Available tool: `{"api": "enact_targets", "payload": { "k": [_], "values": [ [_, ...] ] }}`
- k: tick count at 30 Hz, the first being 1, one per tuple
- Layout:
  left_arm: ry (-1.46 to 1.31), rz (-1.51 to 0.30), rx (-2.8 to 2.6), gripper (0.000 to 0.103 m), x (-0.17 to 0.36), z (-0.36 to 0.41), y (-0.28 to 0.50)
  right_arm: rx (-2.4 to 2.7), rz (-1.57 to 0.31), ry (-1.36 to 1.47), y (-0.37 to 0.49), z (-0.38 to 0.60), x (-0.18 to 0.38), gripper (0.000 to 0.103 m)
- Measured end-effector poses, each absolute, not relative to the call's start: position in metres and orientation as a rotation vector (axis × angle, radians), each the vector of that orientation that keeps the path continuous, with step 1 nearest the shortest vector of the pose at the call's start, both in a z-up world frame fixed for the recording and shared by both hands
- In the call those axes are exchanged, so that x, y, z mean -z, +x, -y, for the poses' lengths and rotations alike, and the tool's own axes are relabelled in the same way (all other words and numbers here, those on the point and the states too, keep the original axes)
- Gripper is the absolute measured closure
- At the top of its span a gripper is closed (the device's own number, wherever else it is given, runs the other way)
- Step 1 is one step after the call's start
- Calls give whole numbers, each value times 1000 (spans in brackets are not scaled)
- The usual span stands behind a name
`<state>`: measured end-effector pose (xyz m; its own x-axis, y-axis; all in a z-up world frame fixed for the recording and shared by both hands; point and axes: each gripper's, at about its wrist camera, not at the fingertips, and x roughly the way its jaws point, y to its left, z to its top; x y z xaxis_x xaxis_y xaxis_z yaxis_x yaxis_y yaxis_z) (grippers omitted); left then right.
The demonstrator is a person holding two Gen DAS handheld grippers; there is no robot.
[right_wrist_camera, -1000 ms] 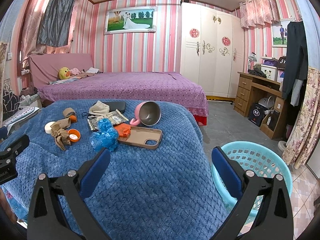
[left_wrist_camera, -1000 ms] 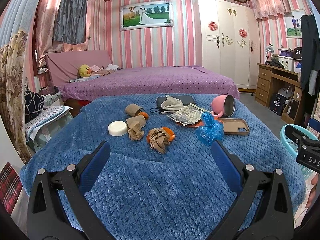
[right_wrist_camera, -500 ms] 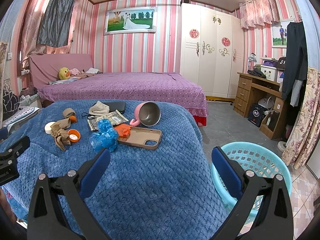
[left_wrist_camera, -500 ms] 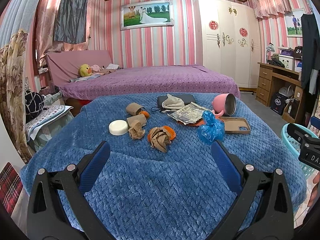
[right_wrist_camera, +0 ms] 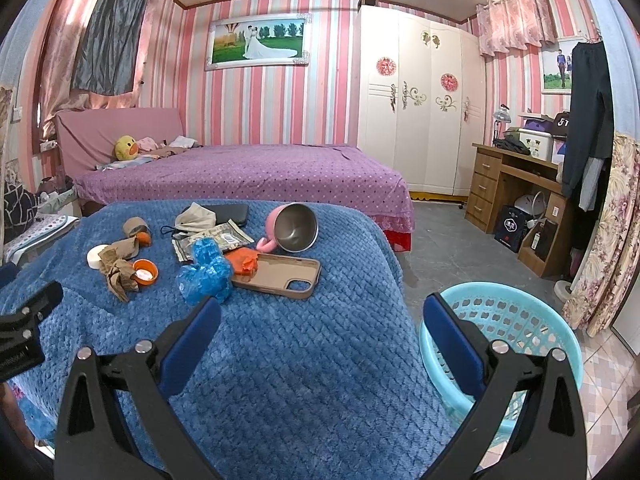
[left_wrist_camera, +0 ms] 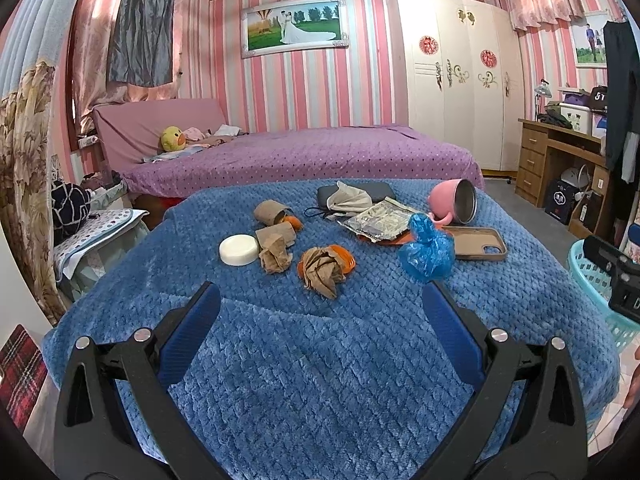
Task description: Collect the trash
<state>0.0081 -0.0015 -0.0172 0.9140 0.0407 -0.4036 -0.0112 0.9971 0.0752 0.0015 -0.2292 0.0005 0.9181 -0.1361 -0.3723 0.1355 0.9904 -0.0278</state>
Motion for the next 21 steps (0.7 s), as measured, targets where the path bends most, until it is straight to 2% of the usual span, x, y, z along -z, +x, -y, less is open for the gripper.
{"api": "enact_targets", "payload": {
  "k": [21],
  "values": [
    [89, -438, -28, 5, 22, 0, 12, 167, -397, -17, 10, 224, 10, 4]
  ]
}}
